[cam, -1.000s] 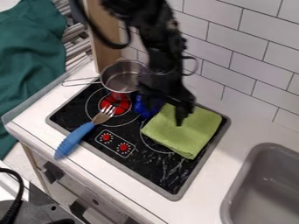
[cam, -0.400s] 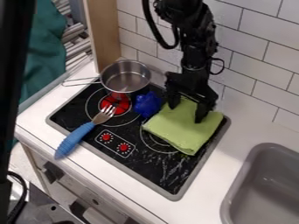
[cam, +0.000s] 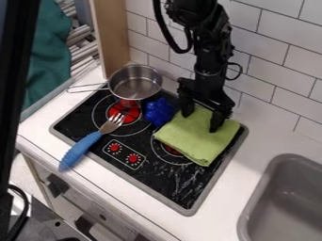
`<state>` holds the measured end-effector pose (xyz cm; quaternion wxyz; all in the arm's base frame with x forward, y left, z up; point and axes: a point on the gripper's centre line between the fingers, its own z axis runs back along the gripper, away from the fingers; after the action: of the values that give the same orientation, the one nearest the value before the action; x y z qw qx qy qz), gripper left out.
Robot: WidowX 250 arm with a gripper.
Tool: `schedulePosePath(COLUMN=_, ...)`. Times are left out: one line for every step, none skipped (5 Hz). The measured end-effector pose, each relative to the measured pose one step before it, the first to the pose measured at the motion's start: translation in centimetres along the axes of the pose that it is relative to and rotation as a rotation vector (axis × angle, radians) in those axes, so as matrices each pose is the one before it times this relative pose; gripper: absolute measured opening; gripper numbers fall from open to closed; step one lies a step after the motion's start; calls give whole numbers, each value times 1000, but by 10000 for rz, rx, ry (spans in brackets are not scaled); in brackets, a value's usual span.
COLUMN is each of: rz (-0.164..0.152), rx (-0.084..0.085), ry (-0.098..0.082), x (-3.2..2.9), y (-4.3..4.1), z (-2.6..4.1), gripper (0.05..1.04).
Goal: Put the green cloth below the right burner
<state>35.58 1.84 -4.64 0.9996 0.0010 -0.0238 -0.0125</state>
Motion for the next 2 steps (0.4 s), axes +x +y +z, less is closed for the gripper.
schedulePosePath(rz=230, rx=-24, ry=-218, x=-1418, y=187, z=190, gripper=1004)
schedulePosePath(rz=547, rx=2, ry=119, x=-2890, y=1370, z=361, gripper=1003)
